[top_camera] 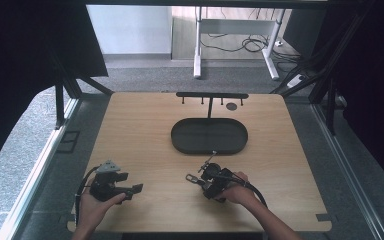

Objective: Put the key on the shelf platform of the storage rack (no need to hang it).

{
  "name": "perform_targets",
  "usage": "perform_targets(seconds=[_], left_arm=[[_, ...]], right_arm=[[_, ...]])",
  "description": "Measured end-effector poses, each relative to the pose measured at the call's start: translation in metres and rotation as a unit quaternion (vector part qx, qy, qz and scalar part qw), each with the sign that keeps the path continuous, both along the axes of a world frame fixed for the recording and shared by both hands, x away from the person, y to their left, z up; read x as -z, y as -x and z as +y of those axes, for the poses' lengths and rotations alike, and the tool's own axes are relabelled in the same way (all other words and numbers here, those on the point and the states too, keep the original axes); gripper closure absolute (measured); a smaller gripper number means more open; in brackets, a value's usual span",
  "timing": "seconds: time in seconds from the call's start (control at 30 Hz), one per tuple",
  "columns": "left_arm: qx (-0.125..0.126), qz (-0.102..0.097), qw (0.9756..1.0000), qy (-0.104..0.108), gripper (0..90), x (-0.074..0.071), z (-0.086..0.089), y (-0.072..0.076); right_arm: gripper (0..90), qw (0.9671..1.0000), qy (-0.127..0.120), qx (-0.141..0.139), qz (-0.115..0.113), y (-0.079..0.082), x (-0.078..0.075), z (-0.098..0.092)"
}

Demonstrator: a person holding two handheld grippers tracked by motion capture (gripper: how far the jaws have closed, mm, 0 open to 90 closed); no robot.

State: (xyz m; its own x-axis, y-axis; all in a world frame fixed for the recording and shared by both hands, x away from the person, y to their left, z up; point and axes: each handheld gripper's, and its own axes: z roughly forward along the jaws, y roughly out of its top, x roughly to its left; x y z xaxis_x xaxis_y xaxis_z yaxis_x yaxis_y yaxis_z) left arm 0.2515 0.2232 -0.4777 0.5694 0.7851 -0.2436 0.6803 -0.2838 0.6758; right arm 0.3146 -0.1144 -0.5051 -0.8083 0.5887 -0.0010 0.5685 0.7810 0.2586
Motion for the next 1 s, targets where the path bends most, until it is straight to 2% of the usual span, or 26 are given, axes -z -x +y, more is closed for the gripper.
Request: perform_targets(seconds=[0.07,0.5,0.77,0.93,1.0], left_arm=[[-0.001,-0.001,1.0000,0.000,24.1,0.000,0.000,0.000],[-0.001,-0.001,1.0000,0.000,24.2,0.000,0.000,0.000],[-0.003,-0.002,1.0000,-0.001,24.2,0.000,0.002,0.000],[-0.004,-0.003,1.0000,0.000,24.2,0.000,0.001,0.000],[-0.004,-0.003,1.0000,0.000,24.2,0.000,0.001,0.000]], right_arm=[[47.6,1.0000,0.002,-0.002,0.002,0.000,0.000,0.001],[49.0,1.0000,0.002,0.001,0.006,-0.002,-0.001,0.001],[49.1,0.9998,-0.015,0.006,0.009,-0.003,-0.004,-0.003],[49.2,0.9993,-0.034,0.010,0.007,-0.004,-0.013,-0.007],[49.2,0.9991,-0.041,0.013,-0.001,-0.005,-0.019,-0.009]])
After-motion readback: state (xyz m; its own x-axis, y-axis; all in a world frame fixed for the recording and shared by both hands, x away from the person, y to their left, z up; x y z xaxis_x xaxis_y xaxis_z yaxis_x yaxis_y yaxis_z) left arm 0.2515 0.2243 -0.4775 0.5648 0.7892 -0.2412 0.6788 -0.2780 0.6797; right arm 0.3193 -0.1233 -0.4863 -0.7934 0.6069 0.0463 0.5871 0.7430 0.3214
